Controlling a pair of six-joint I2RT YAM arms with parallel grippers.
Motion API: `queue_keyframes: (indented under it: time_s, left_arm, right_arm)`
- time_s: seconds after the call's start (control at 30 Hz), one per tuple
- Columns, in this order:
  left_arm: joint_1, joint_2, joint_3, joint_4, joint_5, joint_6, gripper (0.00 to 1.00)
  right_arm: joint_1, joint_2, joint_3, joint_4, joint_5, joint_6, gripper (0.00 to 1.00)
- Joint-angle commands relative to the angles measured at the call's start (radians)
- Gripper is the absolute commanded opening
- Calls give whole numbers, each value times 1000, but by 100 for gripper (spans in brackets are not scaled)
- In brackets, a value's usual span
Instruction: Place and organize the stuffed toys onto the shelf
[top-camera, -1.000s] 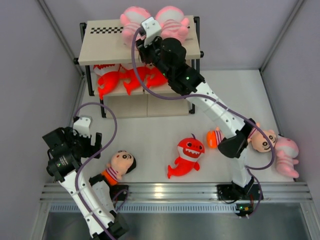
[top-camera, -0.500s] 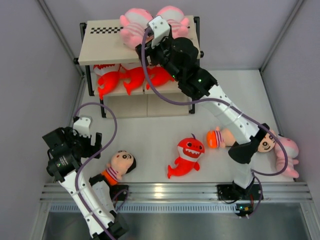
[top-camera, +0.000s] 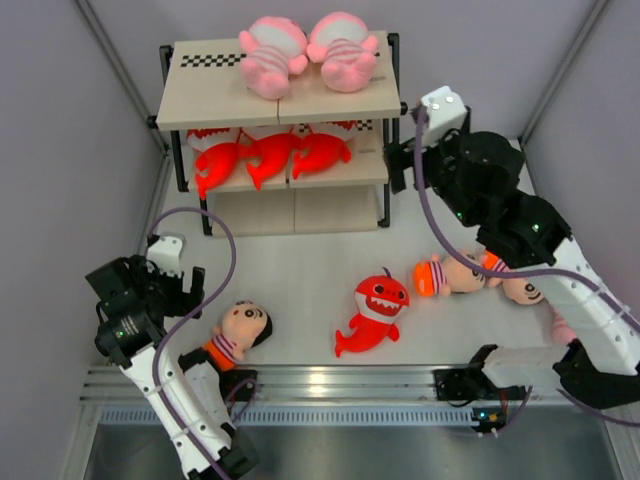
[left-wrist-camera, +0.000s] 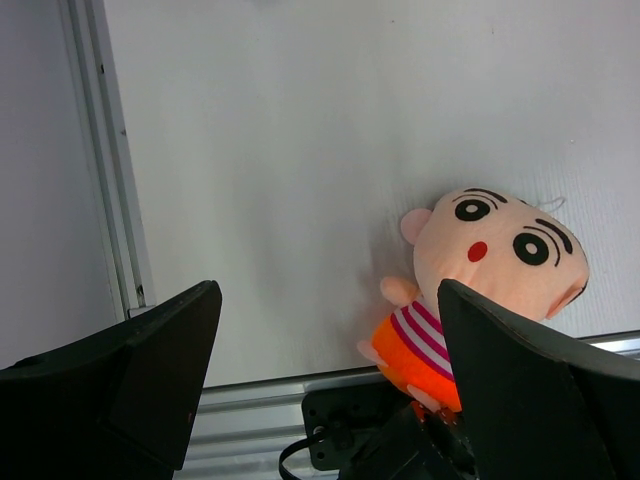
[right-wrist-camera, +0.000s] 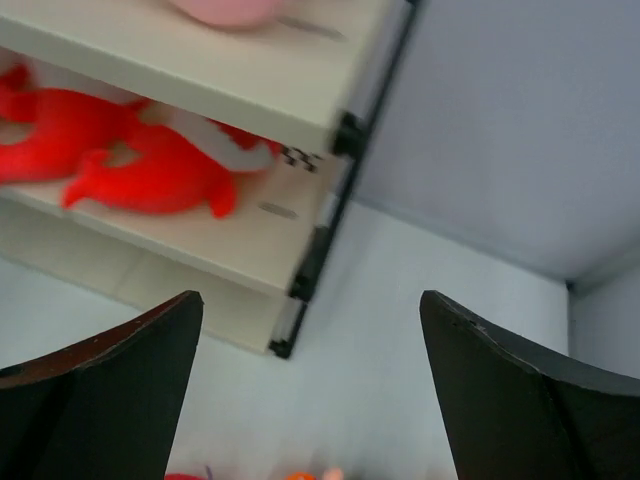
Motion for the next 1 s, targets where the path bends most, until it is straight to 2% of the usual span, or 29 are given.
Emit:
queue_keyframes:
  time_s: [0.0,0.03,0.07,0.13,0.17,0.2,0.37,0.43,0.47,0.57,0.63,0.77,0.87,0.97]
  left_arm:
    - [0,-14,-2,14,21,7,96]
    - [0,-17,-2,14,21,7,96]
    - [0,-17,-2,14,21,7,96]
    - [0,-21,-2,12,22,7,96]
    - [0,-22,0,14,21,7,96]
    - [0,-25,0,11,22,9,96]
    - [0,-17,4,0,30,17,96]
    - [2,-12,4,1,34,21,96]
    - [0,-9,6,0,34,23,96]
    - [0,-2,12,0,40,23,96]
    - [2,1,15,1,44,24,96]
    - [0,3,13,1,42,24,96]
    - [2,5,6,1,34,29,96]
    - [2,3,4,0,31,30,96]
  right_arm:
    - [-205,-88,-157,-105,135,174,90]
    - [-279,-101,-197,-105,134,229,91]
    - [-428,-109,-237,-105,111,300,96]
    - [-570,-116,-369,-61,106,363,99]
    - [-680,-119,-416,-38,168,448,99]
    - [-724,-119,-514,19,205,492,99]
    - [-1038,-78,-679,38,352,795,100]
    - [-1105,-67,-716,-3,425,884,99]
    - [-1144,-67,-728,-14,521,977,99]
    - [-1194,-66,-768,-43,647,1137,94]
    - [-1204,-50,-786,-40,684,1184,93]
    - [-1246,64,-760,-132,684,1343,93]
    - [-1267,109,-770,-142,670,1385,92]
    - [-1316,114,-811,-59,600,1345,92]
